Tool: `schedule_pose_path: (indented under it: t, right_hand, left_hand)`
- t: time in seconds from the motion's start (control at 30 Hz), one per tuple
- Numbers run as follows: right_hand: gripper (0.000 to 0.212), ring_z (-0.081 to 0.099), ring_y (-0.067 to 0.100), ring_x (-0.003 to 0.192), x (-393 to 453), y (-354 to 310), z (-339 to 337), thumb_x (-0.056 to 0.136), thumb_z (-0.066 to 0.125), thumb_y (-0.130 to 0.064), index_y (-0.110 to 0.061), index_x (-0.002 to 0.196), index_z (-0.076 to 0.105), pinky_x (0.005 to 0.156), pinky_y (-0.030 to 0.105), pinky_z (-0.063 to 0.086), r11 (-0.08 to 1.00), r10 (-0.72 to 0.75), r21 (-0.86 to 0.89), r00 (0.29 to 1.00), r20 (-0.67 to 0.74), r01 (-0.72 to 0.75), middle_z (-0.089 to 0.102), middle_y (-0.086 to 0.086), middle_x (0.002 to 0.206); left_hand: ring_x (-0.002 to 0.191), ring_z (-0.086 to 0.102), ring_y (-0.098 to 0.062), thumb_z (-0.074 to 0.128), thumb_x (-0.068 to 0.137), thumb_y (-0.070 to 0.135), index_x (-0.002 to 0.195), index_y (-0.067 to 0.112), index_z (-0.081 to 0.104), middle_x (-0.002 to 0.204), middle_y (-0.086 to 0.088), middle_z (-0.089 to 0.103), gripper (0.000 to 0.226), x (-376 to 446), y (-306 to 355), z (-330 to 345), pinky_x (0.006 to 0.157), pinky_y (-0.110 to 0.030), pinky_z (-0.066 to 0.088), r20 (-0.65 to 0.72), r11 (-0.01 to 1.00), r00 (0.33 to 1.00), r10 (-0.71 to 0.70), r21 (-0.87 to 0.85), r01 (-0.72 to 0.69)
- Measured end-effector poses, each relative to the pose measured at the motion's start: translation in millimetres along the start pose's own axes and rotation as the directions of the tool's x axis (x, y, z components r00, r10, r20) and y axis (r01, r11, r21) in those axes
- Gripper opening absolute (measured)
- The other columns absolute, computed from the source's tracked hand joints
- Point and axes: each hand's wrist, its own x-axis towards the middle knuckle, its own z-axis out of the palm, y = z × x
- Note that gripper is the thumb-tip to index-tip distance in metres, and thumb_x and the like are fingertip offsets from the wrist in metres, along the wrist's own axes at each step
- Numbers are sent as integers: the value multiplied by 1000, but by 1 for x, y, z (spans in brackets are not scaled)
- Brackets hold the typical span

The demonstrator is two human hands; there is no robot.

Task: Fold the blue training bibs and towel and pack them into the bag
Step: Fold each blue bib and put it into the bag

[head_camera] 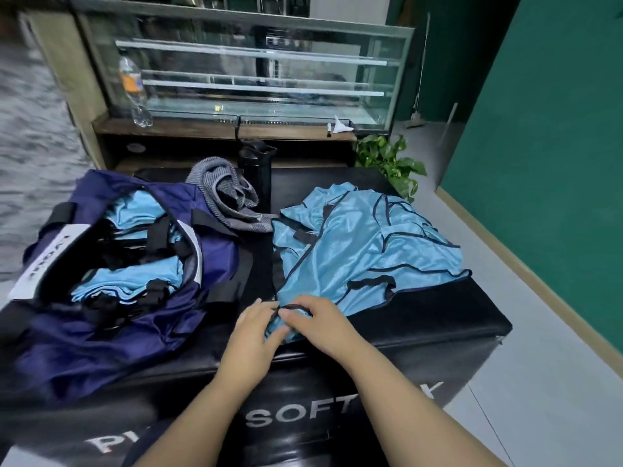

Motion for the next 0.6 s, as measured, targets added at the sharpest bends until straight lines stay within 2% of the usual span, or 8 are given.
schedule_pose_path:
  t: [0.07, 0.17, 0.23, 0.27, 0.33, 0.43, 0.53, 0.6]
  right_hand:
    - [20, 56, -1, 72, -8, -4, 0, 92, 56, -42, -25, 85, 65, 72, 18, 44, 996, 6, 86, 998, -62, -1, 64, -9, 79]
    - [28, 55, 2, 77, -15, -1, -3, 96, 49, -42, -20, 86, 63, 71, 16, 41, 989, 57, 146, 979, -194, -29, 64, -5, 84]
    - [23, 57, 7, 84, -18, 7, -6, 96, 51, -34, -17, 87, 63, 70, 11, 40, 989, 87, 137, 961, -261, -52, 65, -4, 88]
    - [18, 57, 8, 85, -20, 12, -7, 96, 52, -29, -17, 88, 63, 69, 8, 38, 989, 94, 135, 952, -291, -57, 64, -5, 88]
    - [13, 57, 8, 85, -26, 19, -9, 96, 52, -22, -16, 90, 63, 67, 4, 38, 989, 108, 133, 935, -339, -66, 63, -8, 88]
    - [12, 56, 7, 83, -36, 27, -12, 97, 51, -22, -17, 93, 61, 65, 4, 38, 986, 142, 141, 910, -389, -94, 62, -9, 88]
    - [11, 57, 12, 80, -41, 34, -14, 97, 50, -20, -17, 94, 60, 65, 14, 42, 980, 174, 160, 892, -417, -116, 61, -5, 87]
    - [11, 57, 13, 81, -40, 37, -16, 97, 49, -17, -17, 99, 60, 64, 15, 43, 978, 190, 164, 878, -438, -130, 60, -5, 90]
  left_hand:
    - [134, 35, -11, 63, 91, 26, 124, 11, 60, 123, 12, 51, 36, -4, 9, -9, 104, -14, 20, -97, 999, 995, 24, -28, -27]
    - [121, 43, -4, 59, 94, 28, 122, 17, 58, 119, 16, 49, 30, -12, 29, -27, 100, -19, 28, -168, 974, 985, -46, -229, 6]
    - [88, 52, -6, 57, 87, 48, 96, 23, 58, 93, 5, 57, 26, -18, 40, -36, 83, -27, 40, -197, 932, 973, -118, -360, 40]
    - [73, 48, -4, 53, 83, 55, 83, 20, 52, 80, 3, 51, 35, -21, 44, -41, 73, -28, 40, -225, 920, 966, -130, -390, 33]
    - [59, 38, 0, 53, 88, 52, 77, 8, 44, 68, 5, 40, 46, -27, 51, -48, 63, -25, 36, -267, 918, 954, -137, -395, 22]
    - [55, 31, -4, 52, 96, 29, 73, 5, 39, 65, 2, 34, 36, -35, 60, -56, 58, -23, 34, -276, 933, 951, -138, -358, 32]
    - [54, 29, -10, 54, 95, 23, 68, 10, 33, 61, 1, 30, 37, -42, 60, -58, 57, -31, 31, -214, 937, 964, -155, -341, 75]
    - [56, 36, -12, 58, 93, 22, 73, 2, 41, 61, -1, 38, 33, -43, 55, -57, 59, -34, 34, -191, 927, 965, -181, -361, 103]
